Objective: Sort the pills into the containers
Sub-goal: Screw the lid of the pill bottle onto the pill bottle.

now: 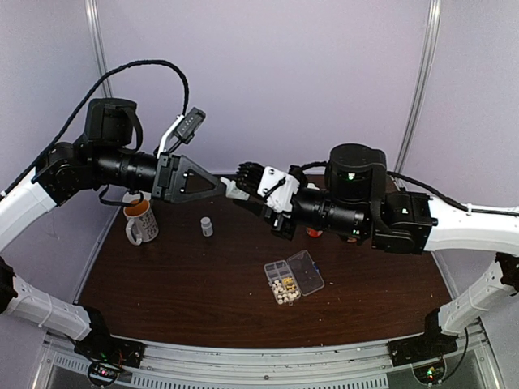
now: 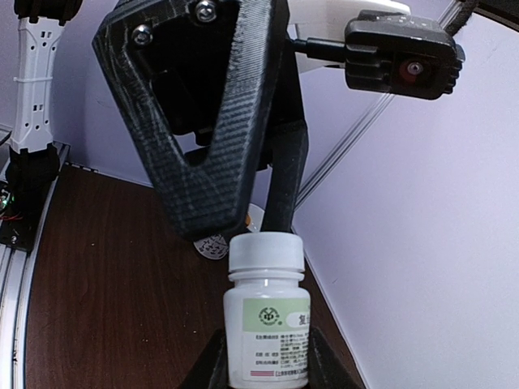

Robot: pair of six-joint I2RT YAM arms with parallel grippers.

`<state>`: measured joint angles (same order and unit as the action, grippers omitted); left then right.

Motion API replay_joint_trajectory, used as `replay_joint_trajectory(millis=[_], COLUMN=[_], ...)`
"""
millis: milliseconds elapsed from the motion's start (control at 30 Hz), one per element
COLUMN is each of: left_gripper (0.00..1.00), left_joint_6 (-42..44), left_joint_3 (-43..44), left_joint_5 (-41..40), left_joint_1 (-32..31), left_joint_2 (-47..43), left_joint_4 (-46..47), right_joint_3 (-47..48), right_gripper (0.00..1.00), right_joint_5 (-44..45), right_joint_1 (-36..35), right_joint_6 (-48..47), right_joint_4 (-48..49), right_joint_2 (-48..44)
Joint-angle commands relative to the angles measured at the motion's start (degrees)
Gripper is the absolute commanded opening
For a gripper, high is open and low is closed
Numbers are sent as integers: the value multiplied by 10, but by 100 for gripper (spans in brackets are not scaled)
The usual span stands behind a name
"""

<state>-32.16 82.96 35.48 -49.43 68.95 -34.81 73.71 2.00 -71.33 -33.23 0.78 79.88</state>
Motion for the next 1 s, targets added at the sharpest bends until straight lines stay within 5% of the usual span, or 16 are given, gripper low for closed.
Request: replay_joint_trajectory(millis=[0, 633, 800, 967], left_gripper=[59, 17, 0, 0], left_joint_6=[9, 39, 140, 294], left_joint_3=[21, 30, 8, -40], left_joint_5=[-2, -2, 4, -20], left_joint_1=[4, 4, 2, -2], left_joint_2=[-1, 9, -9, -47], left_joint_4=[7, -11, 9, 65], right_joint_3=[23, 49, 86, 134], right_gripper=[0, 0, 0, 0], right_joint_5=[10, 9, -48, -174], right_joint_1=[-3, -3, 1, 27], right_joint_6=[1, 15, 66, 139], right_joint_4=[-15, -60, -104, -161], right_joint_2=[5, 14, 19, 28])
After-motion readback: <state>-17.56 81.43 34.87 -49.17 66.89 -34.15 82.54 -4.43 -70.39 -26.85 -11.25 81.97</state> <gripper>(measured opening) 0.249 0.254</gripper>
